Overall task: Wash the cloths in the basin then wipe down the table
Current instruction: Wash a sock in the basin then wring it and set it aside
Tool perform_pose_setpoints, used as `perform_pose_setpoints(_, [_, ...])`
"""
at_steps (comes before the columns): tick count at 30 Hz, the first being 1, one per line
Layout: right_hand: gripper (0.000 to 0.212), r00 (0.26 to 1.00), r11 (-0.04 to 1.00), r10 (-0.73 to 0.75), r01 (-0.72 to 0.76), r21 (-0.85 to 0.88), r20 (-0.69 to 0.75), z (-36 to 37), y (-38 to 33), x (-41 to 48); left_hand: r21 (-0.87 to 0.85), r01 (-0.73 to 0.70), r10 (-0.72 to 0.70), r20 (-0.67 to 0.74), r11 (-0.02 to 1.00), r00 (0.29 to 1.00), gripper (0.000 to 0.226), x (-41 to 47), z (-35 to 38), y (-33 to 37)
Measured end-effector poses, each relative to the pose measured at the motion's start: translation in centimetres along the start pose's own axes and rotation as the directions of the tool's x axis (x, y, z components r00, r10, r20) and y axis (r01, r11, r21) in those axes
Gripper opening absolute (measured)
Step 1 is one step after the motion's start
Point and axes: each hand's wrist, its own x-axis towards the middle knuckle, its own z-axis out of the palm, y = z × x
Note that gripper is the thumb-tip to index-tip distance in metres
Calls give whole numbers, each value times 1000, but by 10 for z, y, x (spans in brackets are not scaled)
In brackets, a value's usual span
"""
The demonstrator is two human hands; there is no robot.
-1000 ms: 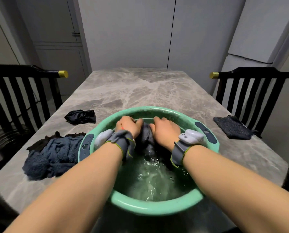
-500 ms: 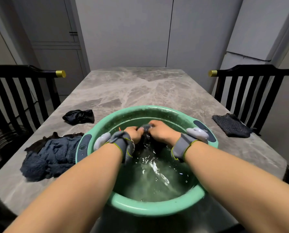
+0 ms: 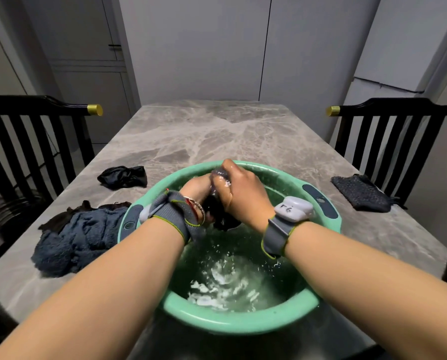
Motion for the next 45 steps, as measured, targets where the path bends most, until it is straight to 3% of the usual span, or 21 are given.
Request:
perform_pose_setpoints(4, [34, 974, 980, 194, -186, -73, 118, -7, 11, 5, 184, -45, 39, 36, 982, 999, 47, -2, 4, 4])
perform_pose_setpoints(5, [35, 961, 972, 230, -218, -92, 153, -5, 14, 5, 322, -37, 24, 43, 946, 999, 46, -2, 4, 5])
perform_pose_setpoints(8, [33, 899, 936, 329, -270, -226, 288, -4, 22, 2, 795, 14, 131, -117, 607, 984, 43, 1, 5, 0])
perform_pose_setpoints(10, [41, 851, 891, 362, -196, -409, 381, -9, 30, -1, 888, 76, 137, -154, 454, 979, 44, -5, 8, -8])
perform_pose_setpoints(13, [59, 783, 845, 338, -10, -534, 521, -5, 32, -9, 974, -39, 117, 12, 223, 993, 50, -9, 15, -28])
perform_pose_setpoints(16, [79, 658, 875, 341, 40, -483, 672, 14, 36, -24, 980, -99, 125, 79, 170, 989, 71, 0, 12, -53])
perform_pose_setpoints(18, [84, 584, 889, 379, -14, -459, 717, 21, 41, -24, 981, -68, 27, 64, 182, 998, 73, 6, 14, -65])
perform_pose_setpoints(20, [68, 555, 876, 446, -111, -469, 702, 21, 40, -15, 967, -42, 0, 44, 249, 999, 60, 10, 17, -66])
perform_pose_setpoints(23, [32, 693, 888, 429, -207, -410, 579, 16, 38, -1, 902, -45, 67, 18, 430, 998, 25, 6, 19, -42])
perform_pose_setpoints(25, [20, 777, 895, 431, -432, -108, 460, 6, 35, 4, 765, 14, 36, -48, 644, 998, 41, 2, 18, -17])
perform_pose_setpoints(26, [24, 805, 835, 434, -528, 155, 404, 0, 31, 6, 649, 49, 10, -86, 759, 996, 49, 3, 16, -8])
perform_pose_setpoints(28, [19, 842, 516, 373, -537, 667, 389, -13, 17, 11, 347, 39, 5, -124, 937, 992, 57, 3, 11, 1])
perform_pose_setpoints(29, [9, 858, 346, 313, -503, 792, 408, -17, 9, 14, 166, 72, -59, -84, 983, 995, 62, 4, 10, 1])
perform_pose_setpoints(30, [22, 861, 236, 288, -487, 841, 418, -19, 5, 14, -17, 141, -141, 8, 990, 990, 64, 6, 9, -1])
perform_pose_setpoints(31, [30, 865, 199, 281, -477, 856, 416, -19, 2, 16, -171, 208, -191, 114, 963, 975, 59, 5, 9, 0])
perform_pose_setpoints(32, [30, 868, 232, 294, -470, 852, 399, -16, 2, 17, -288, 271, -214, 213, 919, 953, 50, 4, 11, 1])
perform_pose_setpoints(34, [29, 912, 478, 303, -397, 784, 277, -11, 3, 14, -420, 321, -206, 296, 849, 933, 36, -4, 15, 4])
perform_pose_setpoints(36, [35, 970, 748, 211, -241, 619, 122, -5, 2, 11, -510, 236, -110, 264, 827, 958, 30, -9, 21, 8])
perform_pose_setpoints(37, [34, 986, 815, 160, -163, 556, 55, -2, -1, 9, -557, 182, -48, 247, 810, 968, 31, -12, 24, 9])
perform_pose_setpoints(41, [13, 977, 828, 177, -83, 555, -117, 3, -10, 8, -701, 30, 127, 171, 712, 977, 45, -15, 31, 4])
perform_pose_setpoints(45, [32, 947, 762, 308, -189, 619, -90, 1, -7, 13, -497, 50, 17, 129, 866, 991, 43, -20, 38, 5])
